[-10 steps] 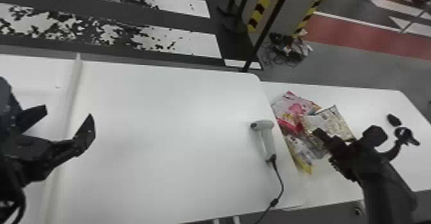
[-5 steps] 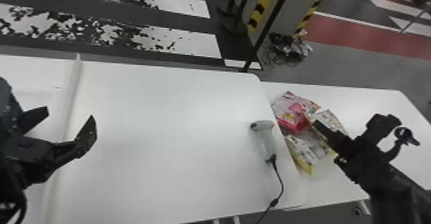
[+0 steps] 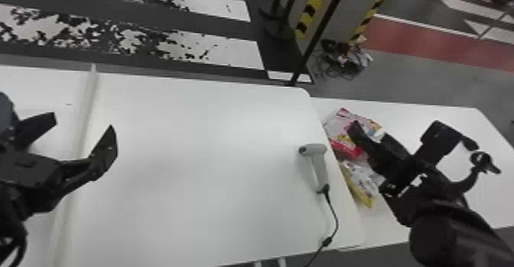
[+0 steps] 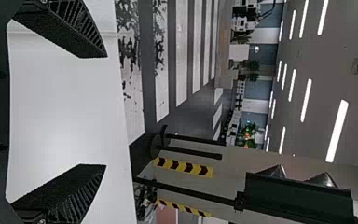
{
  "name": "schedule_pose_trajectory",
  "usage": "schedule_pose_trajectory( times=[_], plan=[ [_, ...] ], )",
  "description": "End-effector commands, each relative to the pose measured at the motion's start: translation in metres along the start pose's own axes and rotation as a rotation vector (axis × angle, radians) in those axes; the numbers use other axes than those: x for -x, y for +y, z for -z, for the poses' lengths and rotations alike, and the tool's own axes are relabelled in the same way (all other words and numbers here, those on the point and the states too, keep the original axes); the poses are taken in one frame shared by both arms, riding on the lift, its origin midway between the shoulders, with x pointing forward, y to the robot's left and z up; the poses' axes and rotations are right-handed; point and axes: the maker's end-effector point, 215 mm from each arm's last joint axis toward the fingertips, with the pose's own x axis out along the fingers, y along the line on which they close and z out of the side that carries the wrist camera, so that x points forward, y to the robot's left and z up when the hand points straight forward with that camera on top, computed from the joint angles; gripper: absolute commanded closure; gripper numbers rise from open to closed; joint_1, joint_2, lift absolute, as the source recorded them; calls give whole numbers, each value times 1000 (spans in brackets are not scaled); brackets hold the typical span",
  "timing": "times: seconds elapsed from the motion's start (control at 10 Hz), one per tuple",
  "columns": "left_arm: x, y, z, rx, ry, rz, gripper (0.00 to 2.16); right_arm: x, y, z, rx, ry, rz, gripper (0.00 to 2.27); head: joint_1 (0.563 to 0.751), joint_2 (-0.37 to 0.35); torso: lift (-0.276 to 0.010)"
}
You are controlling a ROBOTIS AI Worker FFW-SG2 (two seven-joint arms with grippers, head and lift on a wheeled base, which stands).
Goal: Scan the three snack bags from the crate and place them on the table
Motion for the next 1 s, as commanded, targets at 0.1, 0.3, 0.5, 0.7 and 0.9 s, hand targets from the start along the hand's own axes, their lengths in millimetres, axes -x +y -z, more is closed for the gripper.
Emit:
schedule_pose_trajectory(
  times=[0.1, 0.3, 0.5, 0.7, 0.9],
  plan=[
    [24, 24, -16, -20, -17, -68, 22, 20, 96, 0, 46, -96, -146, 110, 695, -350, -62],
    [48, 47, -12, -12, -1, -116, 22, 47, 182, 22, 80, -137, -245, 127, 695, -254, -62],
    [61, 47, -5, -27, -2, -134, 22, 75, 235, 52, 90, -128, -329, 130, 695, -138, -62],
    [73, 27, 0, -19, -21, -120, 22, 113, 254, 75, 75, -146, -354, 130, 695, -41, -62],
    [81, -9, 12, -33, -14, -84, 22, 135, 234, 95, 56, -101, -333, 130, 695, -25, -62]
  ],
)
